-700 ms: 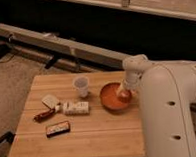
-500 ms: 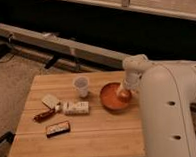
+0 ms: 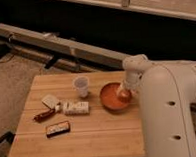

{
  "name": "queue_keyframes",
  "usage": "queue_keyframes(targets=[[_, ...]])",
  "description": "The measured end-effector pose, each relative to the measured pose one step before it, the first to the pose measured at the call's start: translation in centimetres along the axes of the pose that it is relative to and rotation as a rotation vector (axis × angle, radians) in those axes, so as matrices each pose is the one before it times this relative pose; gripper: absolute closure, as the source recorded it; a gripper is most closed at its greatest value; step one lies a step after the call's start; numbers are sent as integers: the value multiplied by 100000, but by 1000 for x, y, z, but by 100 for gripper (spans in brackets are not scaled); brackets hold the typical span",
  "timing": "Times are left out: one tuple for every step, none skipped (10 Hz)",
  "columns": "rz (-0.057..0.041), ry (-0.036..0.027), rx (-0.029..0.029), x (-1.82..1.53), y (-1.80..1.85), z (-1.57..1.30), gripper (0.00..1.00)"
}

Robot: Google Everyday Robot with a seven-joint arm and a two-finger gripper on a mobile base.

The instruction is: Drag the ceramic bowl in a circle

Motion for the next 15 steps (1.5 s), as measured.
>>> queue_keyframes(targets=[[10, 2, 11, 2, -14, 7, 20], [-18, -10, -8, -6, 18, -7, 20], [-20, 1, 4, -1, 10, -1, 20], [1, 0, -1, 1, -1, 2, 20], [2, 3, -2, 2, 1, -1, 20], [2, 4, 5, 1, -5, 2, 20], [1, -13, -8, -3, 0, -7, 20], [-4, 3, 1, 0, 3, 1, 20], [4, -31, -6, -8, 1, -17, 20], [-2, 15, 3, 5, -1, 4, 20], [6, -1, 1, 0, -3, 2, 20], [-6, 0, 0, 0, 3, 2, 20], [1, -4, -2, -1, -2, -5, 20], [-38, -7, 3, -2, 3, -2, 20], [-861, 548, -790, -11, 20, -31, 20]])
